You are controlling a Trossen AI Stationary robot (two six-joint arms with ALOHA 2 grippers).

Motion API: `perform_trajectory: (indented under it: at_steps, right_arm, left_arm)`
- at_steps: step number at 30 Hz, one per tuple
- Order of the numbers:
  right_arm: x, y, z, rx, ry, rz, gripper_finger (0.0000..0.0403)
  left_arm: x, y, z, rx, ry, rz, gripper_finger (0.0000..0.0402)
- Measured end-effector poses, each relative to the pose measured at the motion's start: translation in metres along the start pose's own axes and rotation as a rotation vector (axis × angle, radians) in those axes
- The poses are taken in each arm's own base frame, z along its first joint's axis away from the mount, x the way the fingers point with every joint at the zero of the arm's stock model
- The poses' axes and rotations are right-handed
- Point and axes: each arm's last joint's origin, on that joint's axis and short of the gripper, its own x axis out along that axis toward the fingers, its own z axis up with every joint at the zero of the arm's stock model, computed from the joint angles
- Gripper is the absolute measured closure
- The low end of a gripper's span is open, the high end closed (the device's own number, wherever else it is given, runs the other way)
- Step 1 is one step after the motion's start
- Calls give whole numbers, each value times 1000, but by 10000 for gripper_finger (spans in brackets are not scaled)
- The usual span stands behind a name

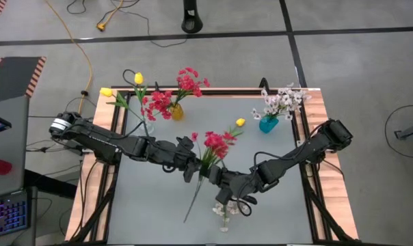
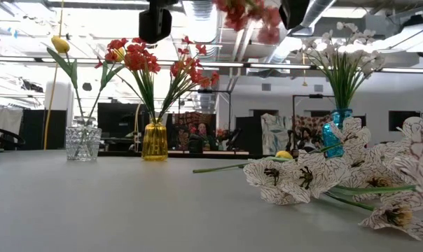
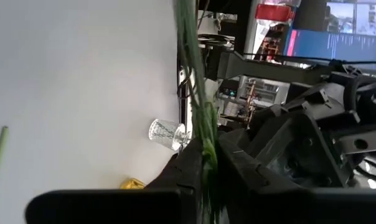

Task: Sort flowers into vase by color
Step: Put the red flowers into the yellow vase

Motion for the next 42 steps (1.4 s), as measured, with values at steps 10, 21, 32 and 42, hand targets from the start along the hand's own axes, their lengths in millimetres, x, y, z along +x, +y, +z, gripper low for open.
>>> perform_trajectory:
  at_steps: [10, 21, 32, 42]
  right_arm:
    - [0, 0, 0, 200, 2, -4, 234]
    - [0, -1, -1, 395, 48, -22, 182]
    - [-1, -1, -5, 500, 162, -72, 184]
    - [-2, -2, -9, 495, 322, -142, 184]
  left_arm:
    - [0, -1, 1, 43, -23, -1, 396]
    - [1, 8, 10, 123, -48, 48, 396]
    - [2, 27, 27, 188, -77, 123, 396]
    - [-5, 46, 36, 234, -35, 244, 396]
